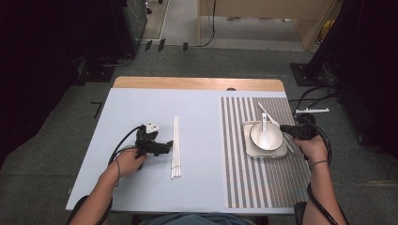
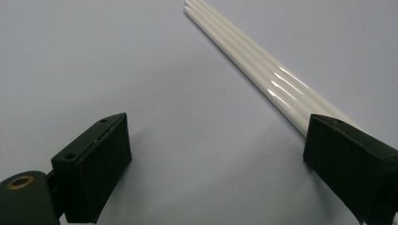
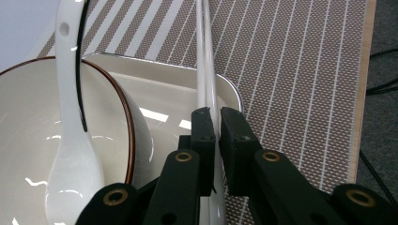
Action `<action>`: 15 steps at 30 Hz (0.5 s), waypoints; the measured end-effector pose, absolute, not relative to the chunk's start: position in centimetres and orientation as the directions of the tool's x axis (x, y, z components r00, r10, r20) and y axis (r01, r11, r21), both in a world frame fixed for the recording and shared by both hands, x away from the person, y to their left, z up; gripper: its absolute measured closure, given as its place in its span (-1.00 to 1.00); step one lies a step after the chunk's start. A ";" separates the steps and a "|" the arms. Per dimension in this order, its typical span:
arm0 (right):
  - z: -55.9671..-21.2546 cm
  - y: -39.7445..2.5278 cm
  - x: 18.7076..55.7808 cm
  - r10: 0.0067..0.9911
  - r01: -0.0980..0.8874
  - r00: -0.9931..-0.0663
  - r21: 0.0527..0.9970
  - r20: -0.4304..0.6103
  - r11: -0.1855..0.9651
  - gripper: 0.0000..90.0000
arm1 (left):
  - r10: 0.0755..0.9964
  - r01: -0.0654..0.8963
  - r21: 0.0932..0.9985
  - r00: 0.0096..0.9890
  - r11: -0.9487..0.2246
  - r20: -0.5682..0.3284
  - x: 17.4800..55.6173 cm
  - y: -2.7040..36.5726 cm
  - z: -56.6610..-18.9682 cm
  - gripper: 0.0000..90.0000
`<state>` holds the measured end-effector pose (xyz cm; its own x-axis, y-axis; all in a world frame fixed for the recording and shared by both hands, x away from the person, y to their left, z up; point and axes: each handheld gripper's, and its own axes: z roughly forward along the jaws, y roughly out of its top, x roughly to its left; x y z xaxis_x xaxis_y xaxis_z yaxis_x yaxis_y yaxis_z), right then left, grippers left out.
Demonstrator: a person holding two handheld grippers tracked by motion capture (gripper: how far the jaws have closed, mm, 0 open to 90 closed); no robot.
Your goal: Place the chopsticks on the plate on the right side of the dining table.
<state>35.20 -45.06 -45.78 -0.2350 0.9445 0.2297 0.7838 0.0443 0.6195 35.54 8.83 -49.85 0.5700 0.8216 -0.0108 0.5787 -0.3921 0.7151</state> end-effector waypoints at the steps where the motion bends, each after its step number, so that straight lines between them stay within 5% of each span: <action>1: -45.9 -45.1 35.2 0.945 0.784 -0.236 0.619 0.228 0.046 0.88 | 0.822 0.579 0.715 0.570 -0.392 -0.011 35.5 8.8 -49.8 -0.83; 15: -46.1 -45.3 35.2 0.943 0.788 -0.231 0.615 0.242 0.035 0.87 | 0.822 0.579 0.715 0.570 -0.392 -0.010 35.5 8.8 -49.8 -0.83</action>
<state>35.20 -45.27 -46.07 -0.2305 0.9426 0.2416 0.7879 0.0351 0.6148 35.54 8.83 -49.85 0.5700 0.8216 -0.0105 0.5786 -0.3924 0.7150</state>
